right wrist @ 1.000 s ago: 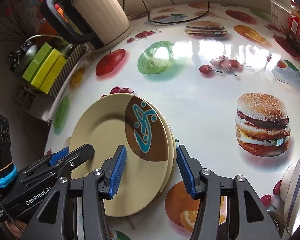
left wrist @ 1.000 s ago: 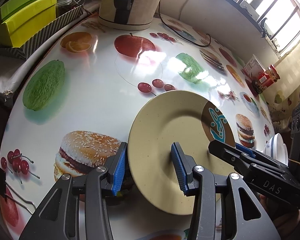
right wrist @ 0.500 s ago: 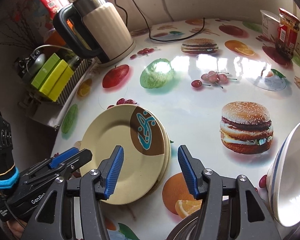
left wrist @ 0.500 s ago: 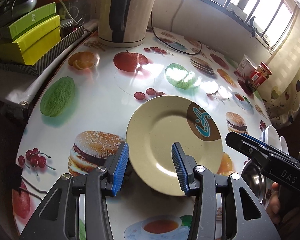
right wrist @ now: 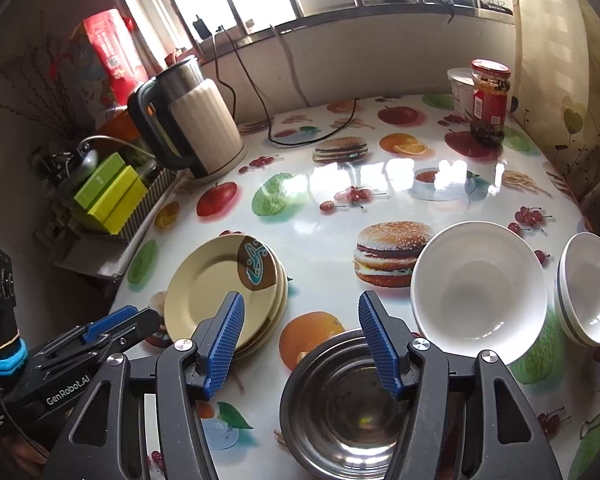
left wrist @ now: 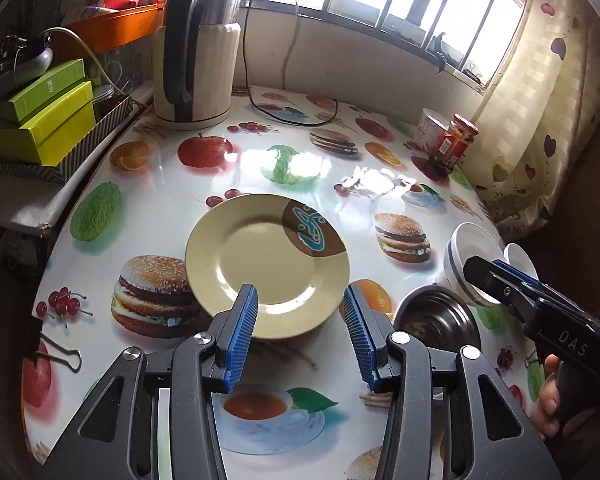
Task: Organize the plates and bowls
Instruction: 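Move both grippers toward the steel bowl beside the white bowls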
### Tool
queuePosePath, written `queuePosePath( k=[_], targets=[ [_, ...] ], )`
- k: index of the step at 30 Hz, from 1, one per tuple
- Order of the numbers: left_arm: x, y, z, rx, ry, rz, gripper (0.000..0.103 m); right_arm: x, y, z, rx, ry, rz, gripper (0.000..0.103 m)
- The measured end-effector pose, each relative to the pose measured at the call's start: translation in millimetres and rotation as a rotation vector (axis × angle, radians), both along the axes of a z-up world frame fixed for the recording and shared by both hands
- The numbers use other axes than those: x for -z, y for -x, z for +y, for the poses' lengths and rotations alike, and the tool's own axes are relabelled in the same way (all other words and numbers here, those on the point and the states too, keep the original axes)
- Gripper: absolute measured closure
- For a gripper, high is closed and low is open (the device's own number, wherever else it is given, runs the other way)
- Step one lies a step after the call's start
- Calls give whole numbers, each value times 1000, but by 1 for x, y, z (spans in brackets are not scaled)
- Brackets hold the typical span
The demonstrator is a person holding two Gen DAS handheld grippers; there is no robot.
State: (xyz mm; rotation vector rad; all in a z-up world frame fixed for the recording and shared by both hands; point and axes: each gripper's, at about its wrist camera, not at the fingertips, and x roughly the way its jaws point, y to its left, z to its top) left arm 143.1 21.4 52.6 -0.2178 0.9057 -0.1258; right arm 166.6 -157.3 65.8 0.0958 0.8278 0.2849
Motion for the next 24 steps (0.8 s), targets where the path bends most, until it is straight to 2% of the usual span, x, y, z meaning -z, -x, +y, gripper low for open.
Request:
queuePosePath(
  k=[6, 15, 24],
  targets=[
    [9, 11, -31, 85, 29, 10, 57, -1, 35, -34, 79, 38, -51, 42],
    [39, 6, -61, 156, 56, 94, 57, 17, 70, -84, 196, 59, -59, 42],
    [61, -13, -75, 173, 88, 152, 57, 52, 67, -96, 178, 28, 19, 42]
  ],
)
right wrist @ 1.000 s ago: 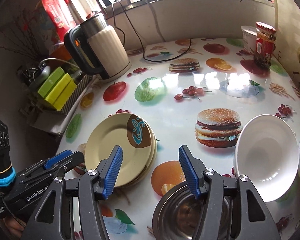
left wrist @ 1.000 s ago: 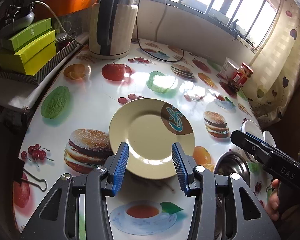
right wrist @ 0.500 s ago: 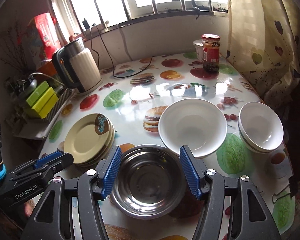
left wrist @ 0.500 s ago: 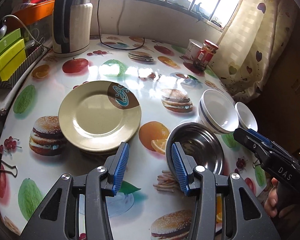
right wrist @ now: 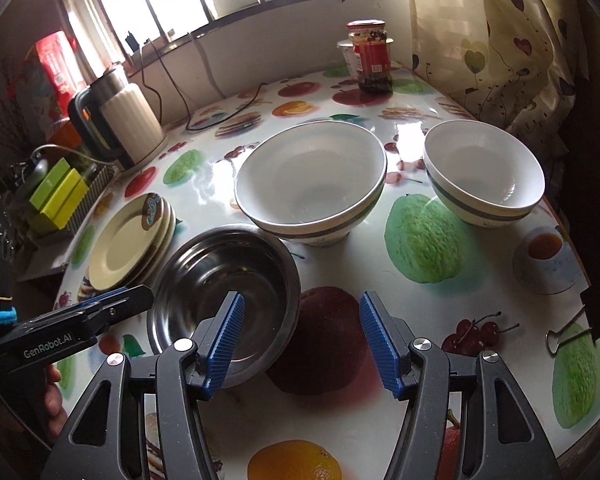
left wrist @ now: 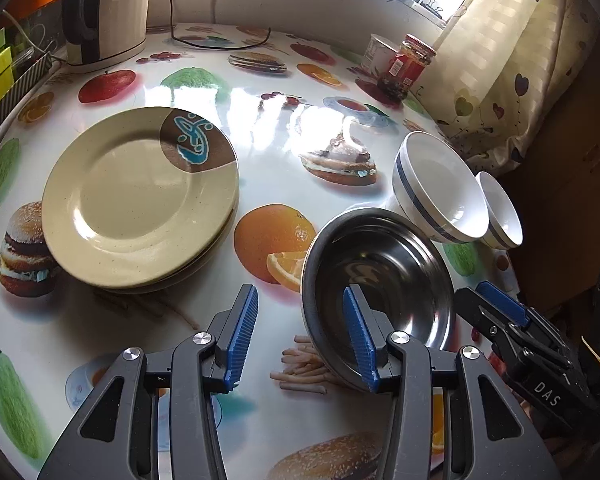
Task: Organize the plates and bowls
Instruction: 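Move both grippers toward the steel bowl beside the white bowls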
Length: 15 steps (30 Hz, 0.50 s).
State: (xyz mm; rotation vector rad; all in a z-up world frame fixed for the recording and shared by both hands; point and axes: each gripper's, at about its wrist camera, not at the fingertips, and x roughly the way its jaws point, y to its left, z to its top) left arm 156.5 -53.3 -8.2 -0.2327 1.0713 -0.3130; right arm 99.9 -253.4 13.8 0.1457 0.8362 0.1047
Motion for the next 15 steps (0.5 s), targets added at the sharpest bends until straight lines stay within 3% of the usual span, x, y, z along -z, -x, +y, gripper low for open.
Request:
queuePosePath(
  k=[7, 15],
  targets=[
    [2, -1, -11, 44, 13, 5, 57, 12, -15, -1, -24, -35, 30, 49],
    [3, 3, -17, 74, 23, 11, 57, 21, -22, 0, -44, -64, 60, 78]
  ],
)
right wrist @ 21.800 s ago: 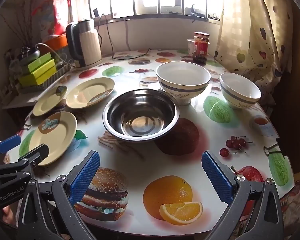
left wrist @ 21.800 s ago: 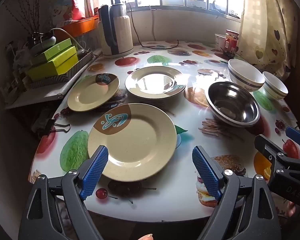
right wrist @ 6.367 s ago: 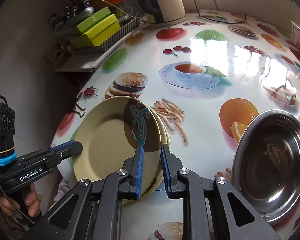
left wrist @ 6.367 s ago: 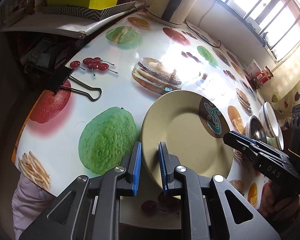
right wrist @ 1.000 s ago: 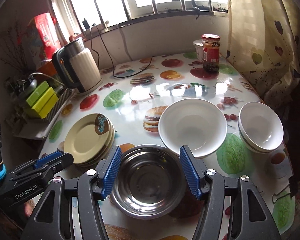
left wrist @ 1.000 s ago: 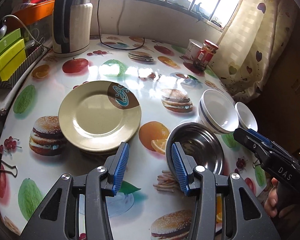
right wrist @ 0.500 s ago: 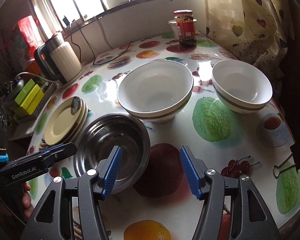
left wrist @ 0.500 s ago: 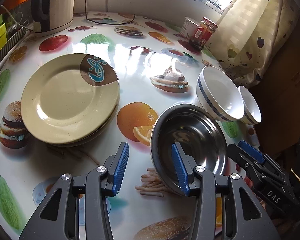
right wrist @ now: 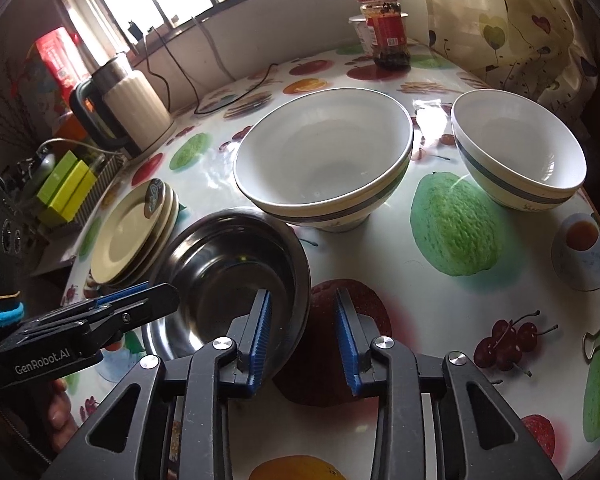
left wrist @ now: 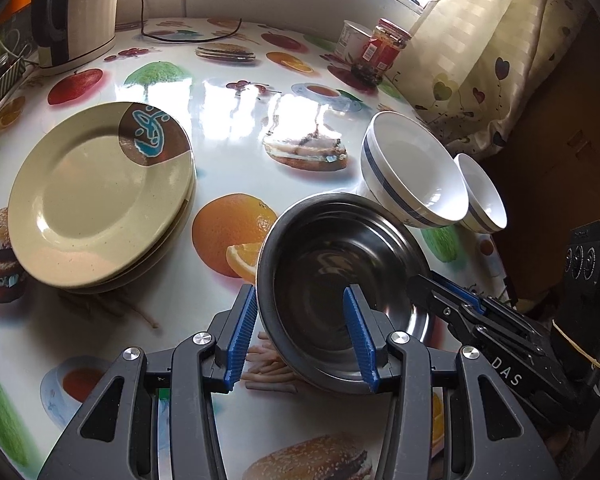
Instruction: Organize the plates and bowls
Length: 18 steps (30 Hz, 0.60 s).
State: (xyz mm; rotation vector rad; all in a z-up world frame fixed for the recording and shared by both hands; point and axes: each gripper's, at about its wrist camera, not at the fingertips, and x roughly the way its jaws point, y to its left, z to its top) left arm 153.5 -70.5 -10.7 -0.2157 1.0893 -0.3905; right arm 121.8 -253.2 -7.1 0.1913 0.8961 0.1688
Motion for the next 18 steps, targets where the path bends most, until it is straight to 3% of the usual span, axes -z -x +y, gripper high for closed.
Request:
queuePosePath(
  k=[5, 18],
  targets=[
    [0, 5, -4, 18, 3, 4, 57, 2, 1, -1, -6, -23, 8, 89],
    [0, 30, -27, 102, 0, 18, 57, -5, 27, -18, 28, 4, 8, 89]
  ],
)
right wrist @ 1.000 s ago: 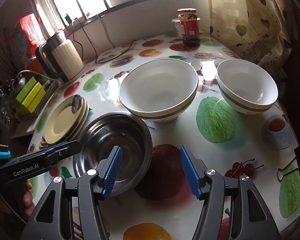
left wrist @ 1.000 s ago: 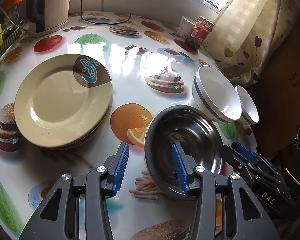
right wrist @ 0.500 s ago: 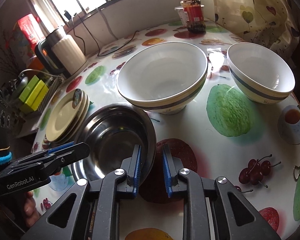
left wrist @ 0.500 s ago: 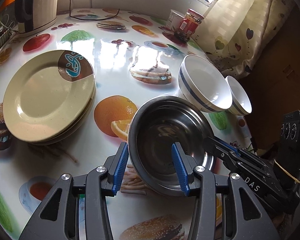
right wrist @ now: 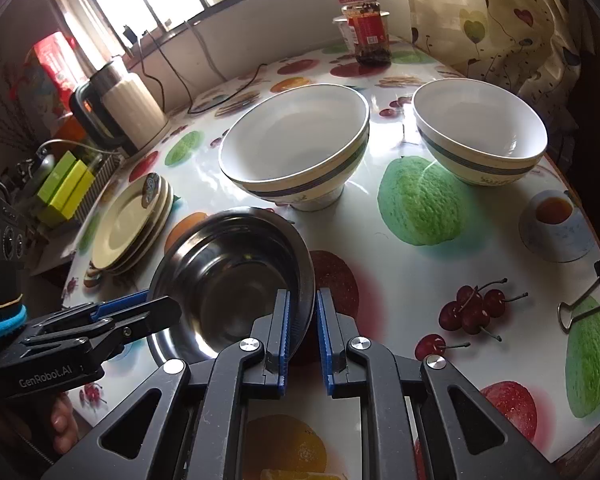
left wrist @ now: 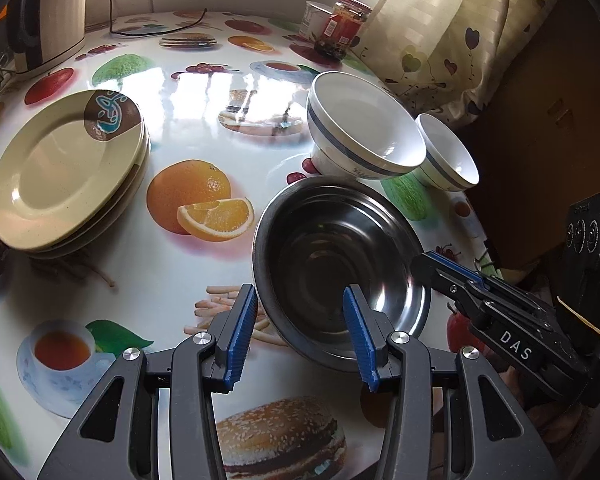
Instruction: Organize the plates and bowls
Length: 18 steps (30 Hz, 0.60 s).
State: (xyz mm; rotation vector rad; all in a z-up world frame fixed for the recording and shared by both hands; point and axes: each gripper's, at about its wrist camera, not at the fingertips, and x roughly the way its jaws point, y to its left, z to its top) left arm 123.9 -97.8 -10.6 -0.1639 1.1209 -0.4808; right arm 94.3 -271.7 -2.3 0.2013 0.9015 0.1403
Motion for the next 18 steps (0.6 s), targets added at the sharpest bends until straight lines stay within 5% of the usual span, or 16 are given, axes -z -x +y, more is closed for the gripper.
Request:
queuePosePath(
  k=[18],
  targets=[
    [-2, 24, -26, 88, -5, 2, 57, -4, 35, -31, 73, -1, -14, 89]
  ],
)
